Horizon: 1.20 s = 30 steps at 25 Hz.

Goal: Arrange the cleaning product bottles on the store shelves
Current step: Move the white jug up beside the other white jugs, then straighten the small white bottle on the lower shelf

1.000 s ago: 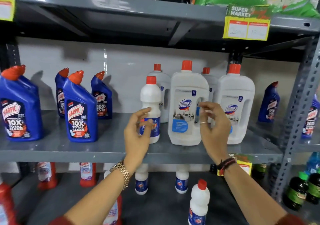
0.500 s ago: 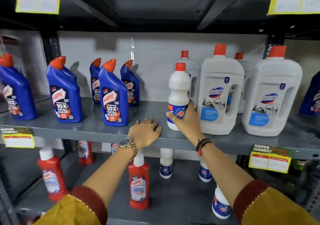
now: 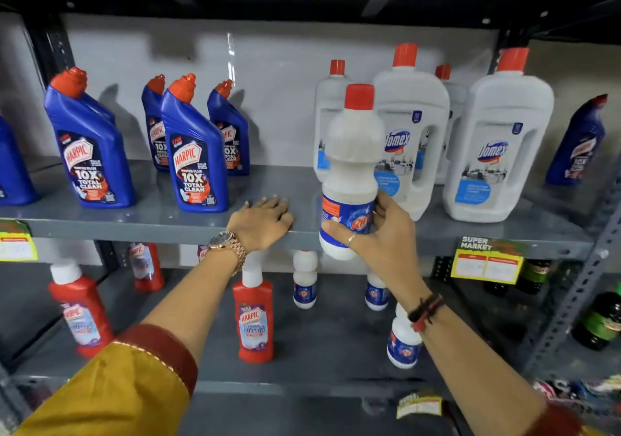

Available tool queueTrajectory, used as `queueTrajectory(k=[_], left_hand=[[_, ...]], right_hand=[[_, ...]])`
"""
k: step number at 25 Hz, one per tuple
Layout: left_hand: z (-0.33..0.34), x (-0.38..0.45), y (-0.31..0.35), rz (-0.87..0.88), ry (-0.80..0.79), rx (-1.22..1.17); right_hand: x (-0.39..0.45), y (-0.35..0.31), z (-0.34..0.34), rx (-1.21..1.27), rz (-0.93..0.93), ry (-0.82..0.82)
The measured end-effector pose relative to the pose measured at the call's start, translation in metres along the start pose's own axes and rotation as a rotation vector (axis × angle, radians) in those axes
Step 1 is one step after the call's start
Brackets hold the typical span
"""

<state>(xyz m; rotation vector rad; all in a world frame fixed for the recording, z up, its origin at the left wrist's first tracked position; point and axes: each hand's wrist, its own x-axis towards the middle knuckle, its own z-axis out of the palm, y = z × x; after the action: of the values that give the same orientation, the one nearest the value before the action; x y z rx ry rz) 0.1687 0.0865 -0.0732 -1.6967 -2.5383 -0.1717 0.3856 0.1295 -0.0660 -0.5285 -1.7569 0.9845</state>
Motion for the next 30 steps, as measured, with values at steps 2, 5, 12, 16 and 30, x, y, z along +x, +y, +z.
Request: queueTrajectory(k=[2, 5, 12, 16, 30], left_hand=[[-0.001, -0.001, 0.001, -0.021, 0.017, -0.022], [-0.003, -0.002, 0.002, -0.039, 0.029, -0.047], [-0.001, -0.003, 0.004, -0.026, 0.090, -0.062], [0.001, -0.004, 0.006, -0.043, 0.148, -0.060], [0.003, -0.003, 0.008, -0.059, 0.216, -0.037]], right_hand=[[-0.027, 0.008, -0.016, 0.002, 0.006, -0.033], [-0.065, 0.045, -0.023, -0.074, 0.061, -0.059], [-0.114, 0.158, 0.025, -0.142, 0.295, -0.089], [-0.112, 0.208, 0.063, -0.159, 0.394, -0.099], [-0.111, 0.268, 0.108, -0.143, 0.562, -0.139]])
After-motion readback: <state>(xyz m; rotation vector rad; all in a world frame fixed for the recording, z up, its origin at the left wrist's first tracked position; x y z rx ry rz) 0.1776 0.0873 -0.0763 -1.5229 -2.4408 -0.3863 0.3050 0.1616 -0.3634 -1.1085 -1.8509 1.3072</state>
